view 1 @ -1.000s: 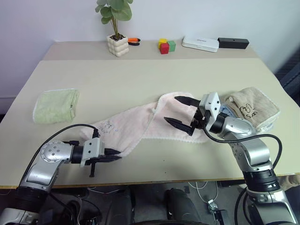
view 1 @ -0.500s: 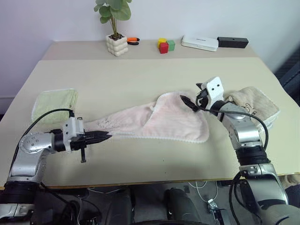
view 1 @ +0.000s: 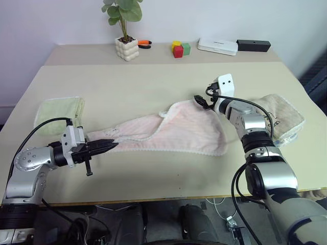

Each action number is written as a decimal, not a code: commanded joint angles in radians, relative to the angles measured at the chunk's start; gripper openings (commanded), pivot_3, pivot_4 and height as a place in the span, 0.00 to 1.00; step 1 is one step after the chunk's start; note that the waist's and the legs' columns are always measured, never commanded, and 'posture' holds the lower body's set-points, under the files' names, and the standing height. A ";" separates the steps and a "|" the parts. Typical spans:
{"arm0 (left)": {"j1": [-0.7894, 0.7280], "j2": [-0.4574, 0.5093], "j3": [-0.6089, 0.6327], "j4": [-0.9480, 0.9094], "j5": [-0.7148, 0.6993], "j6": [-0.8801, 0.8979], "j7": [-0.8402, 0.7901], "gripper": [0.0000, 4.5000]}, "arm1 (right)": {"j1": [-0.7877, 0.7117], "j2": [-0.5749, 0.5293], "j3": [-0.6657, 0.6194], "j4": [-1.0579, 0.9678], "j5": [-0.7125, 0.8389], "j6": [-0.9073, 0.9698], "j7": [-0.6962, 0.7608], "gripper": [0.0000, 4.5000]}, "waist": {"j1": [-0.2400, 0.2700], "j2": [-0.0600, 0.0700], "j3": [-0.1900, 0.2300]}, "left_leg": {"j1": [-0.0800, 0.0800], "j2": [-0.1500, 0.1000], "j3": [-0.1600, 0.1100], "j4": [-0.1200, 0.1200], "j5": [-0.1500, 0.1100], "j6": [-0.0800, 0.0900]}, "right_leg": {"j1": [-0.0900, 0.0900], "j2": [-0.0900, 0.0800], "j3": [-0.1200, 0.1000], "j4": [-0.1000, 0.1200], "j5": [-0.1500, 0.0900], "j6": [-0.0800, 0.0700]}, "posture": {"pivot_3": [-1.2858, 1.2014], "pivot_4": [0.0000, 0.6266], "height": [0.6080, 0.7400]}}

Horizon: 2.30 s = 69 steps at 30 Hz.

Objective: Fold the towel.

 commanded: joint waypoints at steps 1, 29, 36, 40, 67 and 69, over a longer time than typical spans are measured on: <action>0.018 0.002 0.026 -0.046 -0.006 -0.004 0.018 0.01 | -0.053 -0.005 0.030 0.083 -0.066 -0.066 -0.018 1.00 | -0.001 0.000 0.000 | 0.000 0.000 0.000 0.000 0.000 0.000 | 0.000 0.000 0.000 0.000 0.000 0.000 | 0.52 0.24 0.96; -0.131 -0.028 0.071 0.104 0.035 0.003 0.189 0.00 | 0.011 -0.043 0.019 0.004 -0.105 -0.107 0.083 0.02 | -0.011 0.000 0.000 | 0.000 0.000 0.000 0.000 0.000 0.000 | 0.000 0.000 0.000 0.000 0.000 0.000 | 0.52 0.24 0.96; -0.399 -0.055 0.024 0.449 0.262 -0.208 0.401 0.00 | 0.013 -0.056 -0.058 -0.128 0.002 -0.111 0.147 0.02 | -0.019 0.000 0.001 | 0.000 0.000 0.000 0.000 0.000 0.000 | 0.000 0.001 0.000 0.000 0.000 0.001 | 0.52 0.24 0.96; -0.616 -0.072 -0.020 0.730 0.372 -0.292 0.524 0.00 | -0.034 -0.035 -0.038 -0.092 -0.017 -0.149 0.154 0.02 | -0.020 0.000 0.001 | 0.000 0.000 0.000 0.000 0.000 0.000 | 0.000 0.001 0.000 0.000 0.000 0.001 | 0.52 0.24 0.96; -0.665 0.047 0.104 0.976 0.138 -0.596 -0.118 0.00 | 0.463 -0.156 -0.051 -0.775 0.169 -0.302 0.440 0.02 | -0.021 0.000 0.002 | -0.016 0.001 0.000 0.002 0.004 -0.006 | -0.016 0.000 -0.002 0.002 0.000 0.002 | 0.52 0.24 0.96; -0.596 0.057 0.120 0.904 0.094 -0.542 -0.166 0.00 | 0.519 -0.197 -0.053 -0.830 0.191 -0.254 0.478 0.02 | -0.021 0.000 0.002 | -0.016 0.001 0.000 0.003 0.003 -0.004 | -0.016 0.001 -0.002 0.004 0.000 0.002 | 0.52 0.24 0.96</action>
